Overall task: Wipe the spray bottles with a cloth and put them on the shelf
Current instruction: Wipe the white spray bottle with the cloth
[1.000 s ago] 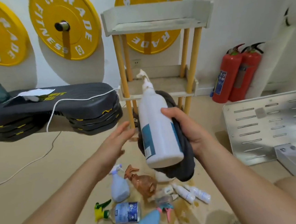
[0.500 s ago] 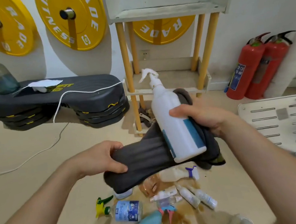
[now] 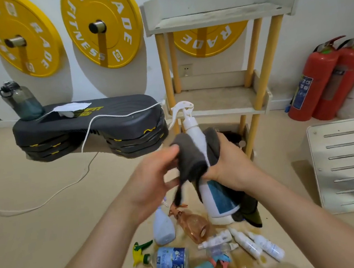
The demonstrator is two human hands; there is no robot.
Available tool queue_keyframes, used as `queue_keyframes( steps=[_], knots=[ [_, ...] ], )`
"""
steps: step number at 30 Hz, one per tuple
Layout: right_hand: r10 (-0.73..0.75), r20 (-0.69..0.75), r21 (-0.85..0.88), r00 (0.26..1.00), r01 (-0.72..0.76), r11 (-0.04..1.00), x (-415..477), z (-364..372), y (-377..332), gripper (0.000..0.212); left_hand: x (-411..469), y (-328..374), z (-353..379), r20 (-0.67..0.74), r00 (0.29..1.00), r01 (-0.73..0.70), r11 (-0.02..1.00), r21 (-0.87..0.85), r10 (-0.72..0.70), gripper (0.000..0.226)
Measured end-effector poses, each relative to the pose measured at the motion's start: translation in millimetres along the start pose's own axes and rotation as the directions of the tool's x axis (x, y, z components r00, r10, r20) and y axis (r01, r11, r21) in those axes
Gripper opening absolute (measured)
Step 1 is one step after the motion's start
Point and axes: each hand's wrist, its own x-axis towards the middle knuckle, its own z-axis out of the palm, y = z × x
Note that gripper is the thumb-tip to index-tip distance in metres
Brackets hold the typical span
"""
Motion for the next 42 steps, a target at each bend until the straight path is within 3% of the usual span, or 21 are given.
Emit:
queue_keyframes(
  steps=[3, 5, 7, 9, 12, 15, 18, 21, 23, 26, 29, 31, 33, 34, 36, 38, 39, 40, 42],
  knots=[
    [-0.089, -0.009, 0.194, 0.996, 0.089, 0.977, -2, 15, -4, 0.059, 7, -21, 11, -0.100, 0.961, -0.190, 0.879, 0.438, 0.257, 0.025],
    [-0.093, -0.032, 0.277, 0.995, 0.099, 0.956, -8, 29, -9, 0.068, 15, -26, 11, -0.243, 0.898, -0.192, 0.823, 0.535, 0.368, 0.033],
    [-0.111, -0.045, 0.244, 0.993, 0.118, 0.963, -16, 41, -19, 0.080, 21, -26, 3, -0.368, 0.887, -0.144, 0.925, 0.352, 0.278, 0.031],
    [-0.158, -0.011, 0.177, 0.987, 0.157, 0.972, -21, 49, -27, 0.082, 24, -19, -3, -0.458, 0.887, -0.045, 0.998, 0.053, 0.064, 0.031],
    [-0.175, 0.047, 0.197, 0.983, 0.163, 0.967, -19, 54, -33, 0.074, 23, -4, -14, -0.362, 0.926, 0.037, 0.983, -0.181, -0.102, 0.039],
    [-0.184, 0.099, 0.049, 0.978, 0.180, 0.982, -18, 57, -34, 0.066, 25, -3, -21, -0.352, 0.932, 0.039, 0.988, -0.150, -0.090, 0.034],
    [-0.230, 0.147, -0.105, 0.962, 0.246, 0.964, -23, 60, -36, 0.073, 30, -5, -19, -0.524, 0.848, 0.032, 0.995, -0.099, -0.080, 0.031],
    [-0.262, 0.152, -0.055, 0.953, 0.273, 0.960, -20, 54, -34, 0.097, 34, 1, -16, -0.628, 0.779, -0.049, 0.997, -0.063, -0.001, 0.031],
    [-0.176, 0.167, -0.173, 0.970, 0.204, 0.964, -23, 47, -31, 0.113, 38, 8, -21, -0.687, 0.726, -0.124, 0.989, -0.086, 0.031, 0.041],
    [-0.145, 0.155, -0.477, 0.977, 0.203, 0.855, -46, 60, -29, 0.101, 45, 13, -37, -0.767, 0.641, -0.194, 0.974, -0.120, 0.033, 0.034],
    [-0.149, 0.248, -0.541, 0.957, 0.265, 0.798, -65, 81, -31, 0.088, 48, 11, -43, -0.815, 0.580, -0.188, 0.976, -0.110, 0.020, 0.019],
    [-0.149, 0.251, -0.580, 0.956, 0.272, 0.767, -65, 76, -32, 0.075, 48, 8, -43, -0.816, 0.578, -0.169, 0.982, -0.086, 0.028, 0.019],
    [-0.291, 0.148, -0.624, 0.945, 0.318, 0.714, -56, 60, -33, 0.058, 49, 6, -44, -0.801, 0.598, -0.153, 0.986, -0.063, 0.041, 0.016],
    [-0.359, 0.081, -0.611, 0.930, 0.331, 0.719, -50, 53, -33, 0.052, 49, 6, -44, -0.793, 0.608, -0.145, 0.987, -0.069, 0.034, 0.018],
    [-0.358, 0.019, -0.447, 0.933, 0.329, 0.832, -38, 45, -31, 0.054, 47, 9, -42, -0.767, 0.641, -0.140, 0.985, -0.103, 0.011, 0.034],
    [-0.214, 0.054, -0.110, 0.975, 0.219, 0.970, -27, 42, -27, 0.083, 42, 14, -35, -0.734, 0.679, -0.170, 0.974, -0.152, 0.004, 0.038],
    [-0.143, 0.111, 0.016, 0.984, 0.142, 0.990, -24, 41, -26, 0.102, 40, 15, -32, -0.719, 0.694, -0.176, 0.972, -0.155, 0.012, 0.037],
    [-0.108, 0.159, 0.056, 0.981, 0.100, 0.993, -23, 40, -27, 0.115, 38, 15, -30, -0.707, 0.707, -0.178, 0.972, -0.150, 0.020, 0.038],
    [-0.129, 0.124, -0.014, 0.984, 0.132, 0.991, -25, 45, -27, 0.118, 36, 14, -28, -0.668, 0.743, -0.189, 0.968, -0.164, 0.032, 0.045]
  ],
)
